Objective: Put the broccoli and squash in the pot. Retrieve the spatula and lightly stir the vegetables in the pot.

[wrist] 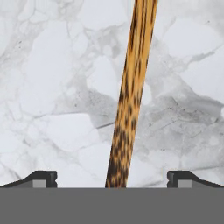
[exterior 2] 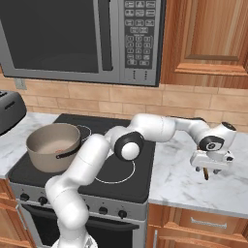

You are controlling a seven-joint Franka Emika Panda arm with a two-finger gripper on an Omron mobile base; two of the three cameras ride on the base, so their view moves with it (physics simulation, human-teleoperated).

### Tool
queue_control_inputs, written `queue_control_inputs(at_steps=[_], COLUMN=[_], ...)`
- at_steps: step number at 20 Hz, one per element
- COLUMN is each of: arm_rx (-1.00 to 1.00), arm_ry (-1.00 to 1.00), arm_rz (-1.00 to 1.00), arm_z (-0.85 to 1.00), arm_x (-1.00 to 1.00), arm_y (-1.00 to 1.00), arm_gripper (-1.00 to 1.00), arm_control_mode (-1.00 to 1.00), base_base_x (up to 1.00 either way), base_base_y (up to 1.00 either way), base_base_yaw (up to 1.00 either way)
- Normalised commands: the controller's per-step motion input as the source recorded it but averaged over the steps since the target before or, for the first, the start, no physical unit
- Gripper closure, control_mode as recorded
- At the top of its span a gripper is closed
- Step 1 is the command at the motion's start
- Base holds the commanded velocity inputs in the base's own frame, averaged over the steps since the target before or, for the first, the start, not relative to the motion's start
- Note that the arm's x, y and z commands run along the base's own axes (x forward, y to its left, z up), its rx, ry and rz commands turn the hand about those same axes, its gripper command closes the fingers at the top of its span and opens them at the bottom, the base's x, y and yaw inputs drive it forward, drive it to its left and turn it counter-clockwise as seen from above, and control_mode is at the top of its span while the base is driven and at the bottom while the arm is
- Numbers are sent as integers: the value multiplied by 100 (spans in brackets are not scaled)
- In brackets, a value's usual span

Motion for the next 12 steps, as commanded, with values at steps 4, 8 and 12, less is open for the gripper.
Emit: queue_control_inputs(at_steps=[4, 8, 12], arm_rx=[0, 0, 0], arm_ry=[0, 0, 0], arm_rz=[0, 0, 0], arm_z=[-3, -23, -41], arm_x=[0, 0, 0], arm_y=[0, -1, 0], arm_gripper=[-100, -100, -100], arm_control_mode=[-100, -100, -100], base_base_x=[0, 0, 0], base_base_y=[0, 0, 0], base_base_yaw=[0, 0, 0])
